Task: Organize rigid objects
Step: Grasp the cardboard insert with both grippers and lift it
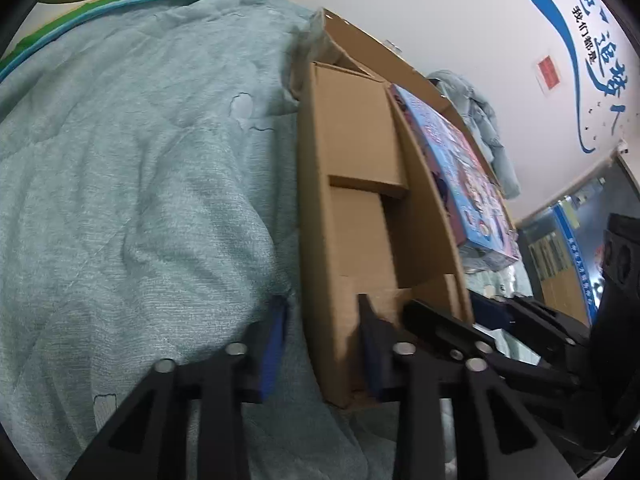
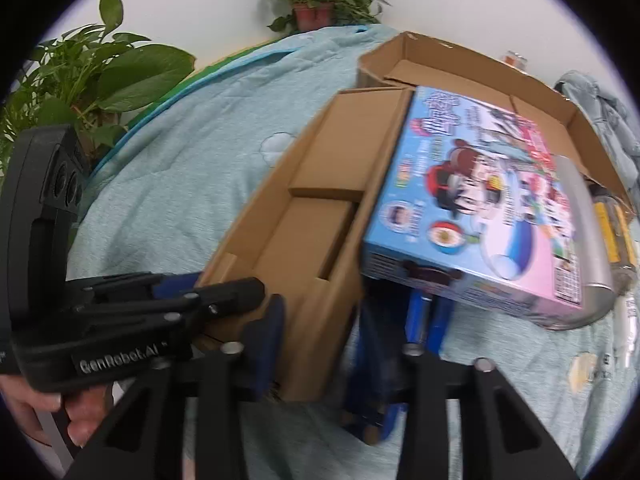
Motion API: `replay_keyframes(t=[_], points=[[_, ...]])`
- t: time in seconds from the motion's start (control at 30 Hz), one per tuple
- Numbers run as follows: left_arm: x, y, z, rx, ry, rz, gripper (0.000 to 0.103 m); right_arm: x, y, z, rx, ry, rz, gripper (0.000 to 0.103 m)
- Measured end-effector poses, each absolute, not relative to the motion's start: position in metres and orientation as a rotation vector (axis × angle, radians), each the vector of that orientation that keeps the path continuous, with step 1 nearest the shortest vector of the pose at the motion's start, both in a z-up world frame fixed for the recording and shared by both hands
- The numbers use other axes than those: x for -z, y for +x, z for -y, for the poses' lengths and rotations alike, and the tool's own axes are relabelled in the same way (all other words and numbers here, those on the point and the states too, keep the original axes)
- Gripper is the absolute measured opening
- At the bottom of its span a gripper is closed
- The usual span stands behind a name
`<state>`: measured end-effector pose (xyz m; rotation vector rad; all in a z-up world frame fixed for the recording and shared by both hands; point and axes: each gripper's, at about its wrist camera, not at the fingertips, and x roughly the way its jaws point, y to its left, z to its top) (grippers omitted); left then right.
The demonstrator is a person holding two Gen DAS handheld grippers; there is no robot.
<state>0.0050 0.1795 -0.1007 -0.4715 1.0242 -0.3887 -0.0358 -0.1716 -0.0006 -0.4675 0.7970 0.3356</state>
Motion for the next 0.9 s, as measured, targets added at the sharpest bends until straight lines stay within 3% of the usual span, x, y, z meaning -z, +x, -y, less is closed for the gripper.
replay_keyframes(t=[0.27, 0.5, 0.9], points=[[0.076, -0.007, -0.175, 0.346, -0.376, -1.010, 0.019, -0.001, -0.039, 0.161, -0.378, -0.456, -0.794, 0.031], [0.028, -0.040, -0.163, 0.268, -0.309, -0.923, 0.018, -0.026, -0.066, 0.164, -0.493, -0.418, -0.641, 0.030], [-0.108, -0.024, -0.083, 0.236, -0.104, -0.705, 0.018, -0.112, -0.057, 0.195, -0.554, -0.278, -0.408, 0.029]])
